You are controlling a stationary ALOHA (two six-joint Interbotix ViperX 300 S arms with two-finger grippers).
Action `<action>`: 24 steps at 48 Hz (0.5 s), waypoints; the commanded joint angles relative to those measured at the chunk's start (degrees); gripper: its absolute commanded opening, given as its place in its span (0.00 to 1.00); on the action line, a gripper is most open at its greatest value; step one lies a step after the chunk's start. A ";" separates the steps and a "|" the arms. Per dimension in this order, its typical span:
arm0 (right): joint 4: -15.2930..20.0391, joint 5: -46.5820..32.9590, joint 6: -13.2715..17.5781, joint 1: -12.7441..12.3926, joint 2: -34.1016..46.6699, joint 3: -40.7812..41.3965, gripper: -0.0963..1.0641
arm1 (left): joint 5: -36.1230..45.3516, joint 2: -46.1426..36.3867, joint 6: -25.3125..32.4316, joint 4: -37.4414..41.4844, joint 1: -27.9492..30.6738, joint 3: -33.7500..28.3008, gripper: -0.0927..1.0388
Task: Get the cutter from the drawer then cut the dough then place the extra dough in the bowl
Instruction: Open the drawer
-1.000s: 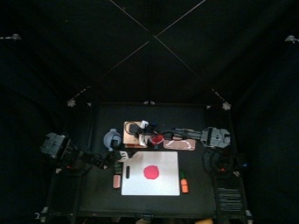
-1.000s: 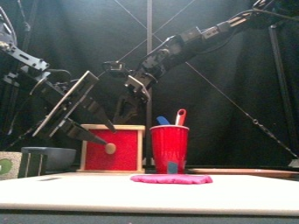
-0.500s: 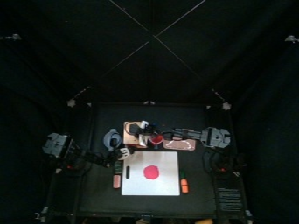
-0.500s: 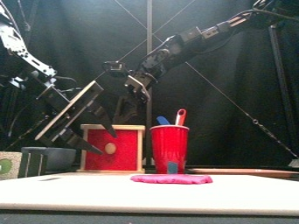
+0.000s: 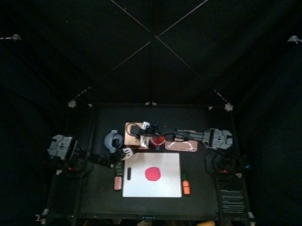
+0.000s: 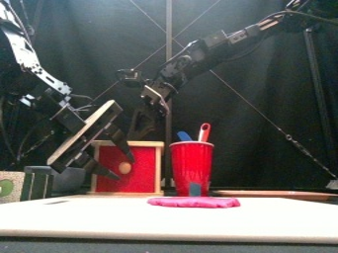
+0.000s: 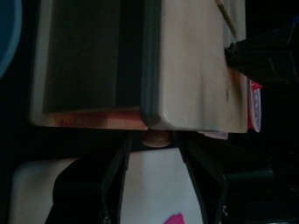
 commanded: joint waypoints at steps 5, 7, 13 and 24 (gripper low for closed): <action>0.00 0.09 0.09 0.00 -0.88 -0.35 0.10 | -0.88 -0.18 0.35 0.35 1.49 -0.35 0.76; 0.09 0.09 0.09 0.00 -0.79 -0.35 0.10 | -0.88 -0.18 0.44 0.35 1.49 -0.26 0.75; 0.09 0.09 0.09 0.00 -0.79 -0.44 0.10 | -0.70 -0.18 0.97 0.62 1.49 0.18 0.71; 0.00 0.09 0.18 0.00 -0.70 -0.35 0.10 | -0.44 -0.18 1.32 0.62 1.49 0.62 0.65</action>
